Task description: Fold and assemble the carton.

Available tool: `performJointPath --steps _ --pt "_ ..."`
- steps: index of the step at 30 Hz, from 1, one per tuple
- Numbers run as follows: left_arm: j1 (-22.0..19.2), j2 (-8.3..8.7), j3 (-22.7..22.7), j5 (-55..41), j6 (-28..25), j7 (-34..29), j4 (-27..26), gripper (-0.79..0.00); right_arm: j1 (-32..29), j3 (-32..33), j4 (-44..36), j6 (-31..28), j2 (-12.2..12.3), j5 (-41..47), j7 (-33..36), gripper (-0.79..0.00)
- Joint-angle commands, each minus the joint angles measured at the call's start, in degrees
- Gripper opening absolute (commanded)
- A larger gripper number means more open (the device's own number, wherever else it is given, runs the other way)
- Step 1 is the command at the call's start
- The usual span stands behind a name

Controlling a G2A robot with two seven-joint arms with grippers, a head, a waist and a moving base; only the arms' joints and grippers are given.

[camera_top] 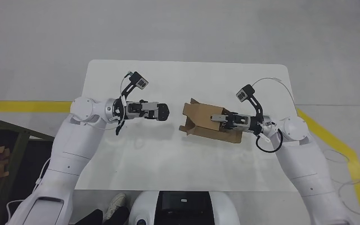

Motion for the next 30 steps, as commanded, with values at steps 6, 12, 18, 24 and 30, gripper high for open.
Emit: performJointPath --steps 6,12,18,24,30 --pt "1.17 0.13 -1.2 3.37 -9.55 5.13 -1.76 0.0 0.0 0.0 0.0 0.0 0.0 0.0 0.0 -0.785" --pt "4.41 1.4 -0.94 10.12 -20.74 16.3 -5.97 0.0 0.0 0.0 0.0 0.0 0.0 0.0 0.0 -0.785" --pt "5.16 5.12 3.23 30.07 -35.3 30.86 -7.99 0.0 0.0 0.0 0.0 0.0 0.0 0.0 0.0 -0.785" --pt "3.15 8.46 4.81 42.61 -39.7 35.3 -10.66 0.0 0.0 0.0 0.0 0.0 0.0 0.0 0.0 -0.785" --pt "3.69 9.41 4.03 48.43 -39.7 37.83 -13.97 0.0 0.0 0.0 0.0 0.0 0.0 0.0 0.0 -0.785"
